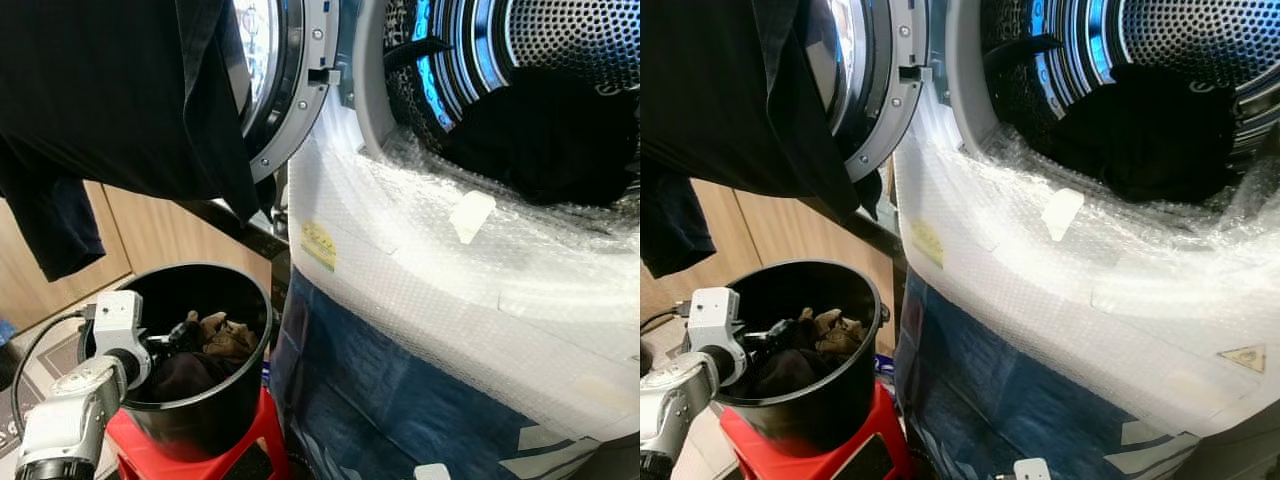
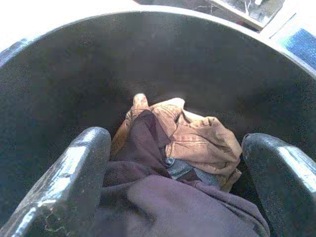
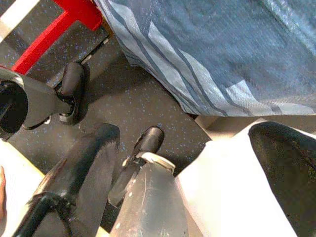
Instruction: Clothes washing
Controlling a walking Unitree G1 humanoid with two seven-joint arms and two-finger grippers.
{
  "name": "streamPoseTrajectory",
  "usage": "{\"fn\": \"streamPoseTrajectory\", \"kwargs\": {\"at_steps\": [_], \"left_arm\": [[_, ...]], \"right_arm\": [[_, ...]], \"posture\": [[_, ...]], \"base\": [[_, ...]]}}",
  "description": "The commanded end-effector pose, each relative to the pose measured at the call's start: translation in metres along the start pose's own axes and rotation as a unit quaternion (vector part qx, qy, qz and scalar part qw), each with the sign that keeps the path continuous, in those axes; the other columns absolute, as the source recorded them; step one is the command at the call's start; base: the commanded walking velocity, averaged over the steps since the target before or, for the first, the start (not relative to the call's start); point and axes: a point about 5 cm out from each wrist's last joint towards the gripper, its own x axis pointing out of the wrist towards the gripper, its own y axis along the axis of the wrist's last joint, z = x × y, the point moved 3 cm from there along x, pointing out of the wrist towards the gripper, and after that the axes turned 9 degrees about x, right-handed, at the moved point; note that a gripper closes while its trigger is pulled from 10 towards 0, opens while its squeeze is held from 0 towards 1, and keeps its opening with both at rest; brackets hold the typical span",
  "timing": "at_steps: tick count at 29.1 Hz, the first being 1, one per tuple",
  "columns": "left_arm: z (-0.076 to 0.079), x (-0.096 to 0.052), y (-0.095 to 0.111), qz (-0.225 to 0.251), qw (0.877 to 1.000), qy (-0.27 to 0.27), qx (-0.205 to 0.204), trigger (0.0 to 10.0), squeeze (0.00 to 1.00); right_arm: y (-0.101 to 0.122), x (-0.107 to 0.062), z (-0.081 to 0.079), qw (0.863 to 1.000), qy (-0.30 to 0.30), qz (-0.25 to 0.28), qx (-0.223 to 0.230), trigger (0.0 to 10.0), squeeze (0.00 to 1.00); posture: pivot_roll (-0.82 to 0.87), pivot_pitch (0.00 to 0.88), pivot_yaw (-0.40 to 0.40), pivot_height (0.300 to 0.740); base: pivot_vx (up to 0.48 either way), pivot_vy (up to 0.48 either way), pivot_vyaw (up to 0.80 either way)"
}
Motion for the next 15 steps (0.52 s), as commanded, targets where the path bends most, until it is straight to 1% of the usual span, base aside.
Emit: {"fn": "streamPoseTrajectory", "kwargs": {"at_steps": [1,2,3,7,10,12,15], "left_arm": [[0.002,0.002,-0.005,-0.020,1.000,-0.006,0.013,10.0,1.00],[0.002,0.003,-0.009,-0.029,0.999,-0.014,0.015,10.0,1.00],[0.003,0.003,-0.011,-0.032,0.999,-0.022,0.017,10.0,1.00],[0.007,0.002,-0.015,-0.040,0.998,-0.039,0.018,10.0,1.00],[0.014,0.001,-0.019,-0.047,0.997,-0.058,0.016,10.0,1.00],[0.015,0.001,-0.022,-0.054,0.997,-0.059,0.013,10.0,1.00],[0.017,0.000,-0.026,-0.066,0.996,-0.062,0.026,10.0,1.00]], "right_arm": [[-0.004,0.000,0.008,1.000,-0.012,-0.004,0.005,10.0,0.00],[-0.004,0.000,0.008,1.000,-0.011,-0.004,0.002,10.0,0.00],[-0.005,-0.001,0.009,1.000,-0.011,-0.005,-0.011,10.0,0.00],[-0.006,-0.001,0.012,1.000,-0.013,-0.006,-0.012,10.0,0.00],[-0.008,-0.001,0.014,1.000,-0.019,-0.009,-0.023,10.0,0.00],[-0.008,-0.001,0.014,0.999,-0.018,-0.010,-0.026,10.0,0.00],[-0.010,-0.001,0.013,0.999,-0.018,-0.011,-0.024,10.0,0.00]], "posture": [[0.36,0.034,-0.051,0.740],[0.36,0.033,-0.051,0.740],[0.36,0.034,-0.051,0.740],[0.36,0.038,-0.052,0.740],[0.36,0.038,-0.051,0.740],[0.36,0.039,-0.050,0.740],[0.36,0.038,-0.048,0.740]], "base": [[0.000,0.000,0.00],[0.000,0.000,0.00],[0.000,0.000,0.00],[0.000,0.000,0.00],[0.000,0.000,0.00],[0.000,0.000,0.00],[0.000,0.000,0.00]]}}
